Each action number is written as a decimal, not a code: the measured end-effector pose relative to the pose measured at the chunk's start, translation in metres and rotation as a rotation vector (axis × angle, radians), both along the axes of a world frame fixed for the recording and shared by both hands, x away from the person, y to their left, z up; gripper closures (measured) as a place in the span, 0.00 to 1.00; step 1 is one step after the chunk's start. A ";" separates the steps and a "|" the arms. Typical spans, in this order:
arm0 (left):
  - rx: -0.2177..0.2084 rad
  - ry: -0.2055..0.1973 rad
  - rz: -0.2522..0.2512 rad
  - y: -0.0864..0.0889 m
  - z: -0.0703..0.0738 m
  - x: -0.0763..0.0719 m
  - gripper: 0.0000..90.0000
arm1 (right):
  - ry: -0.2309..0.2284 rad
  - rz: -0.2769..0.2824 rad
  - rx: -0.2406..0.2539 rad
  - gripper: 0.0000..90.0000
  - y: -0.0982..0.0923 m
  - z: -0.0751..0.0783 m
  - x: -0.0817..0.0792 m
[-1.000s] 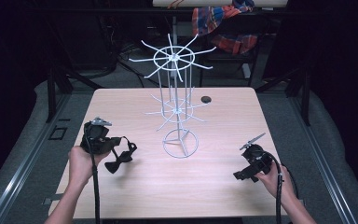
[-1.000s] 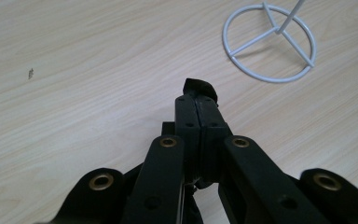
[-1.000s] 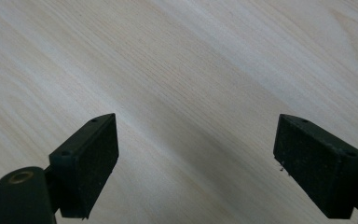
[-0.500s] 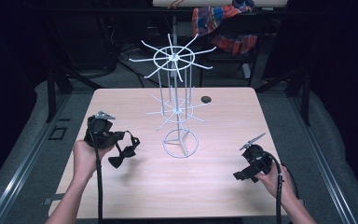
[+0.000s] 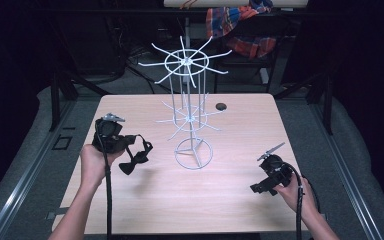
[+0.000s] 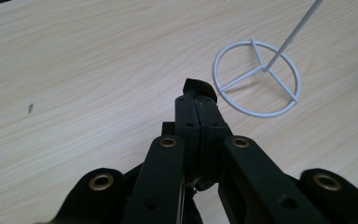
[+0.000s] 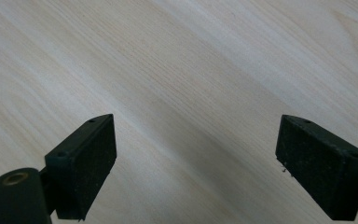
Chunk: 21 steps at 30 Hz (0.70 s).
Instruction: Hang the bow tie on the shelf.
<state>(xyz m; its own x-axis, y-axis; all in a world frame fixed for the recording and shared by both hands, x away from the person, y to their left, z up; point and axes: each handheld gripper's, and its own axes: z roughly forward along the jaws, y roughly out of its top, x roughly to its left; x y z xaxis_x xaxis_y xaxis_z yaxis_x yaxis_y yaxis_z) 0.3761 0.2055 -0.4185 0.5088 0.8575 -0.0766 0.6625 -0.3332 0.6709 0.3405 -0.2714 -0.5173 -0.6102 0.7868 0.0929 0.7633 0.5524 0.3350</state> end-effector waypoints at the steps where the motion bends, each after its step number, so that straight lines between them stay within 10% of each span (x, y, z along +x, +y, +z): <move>1: 0.003 -0.003 -0.003 -0.001 0.002 0.001 0.99 | 0.003 0.015 -0.004 0.11 0.000 0.001 0.000; 21: 0.010 0.013 0.012 -0.010 0.016 0.011 0.99 | -0.001 0.001 0.010 0.11 0.000 -0.001 0.000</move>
<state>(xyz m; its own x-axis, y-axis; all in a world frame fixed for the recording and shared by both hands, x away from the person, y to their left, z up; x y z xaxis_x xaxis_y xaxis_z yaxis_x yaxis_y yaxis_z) 0.3868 0.1957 -0.4021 0.4977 0.8642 -0.0741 0.6748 -0.3322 0.6590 0.3409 -0.2711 -0.5182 -0.6111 0.7852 0.1003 0.7624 0.5497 0.3415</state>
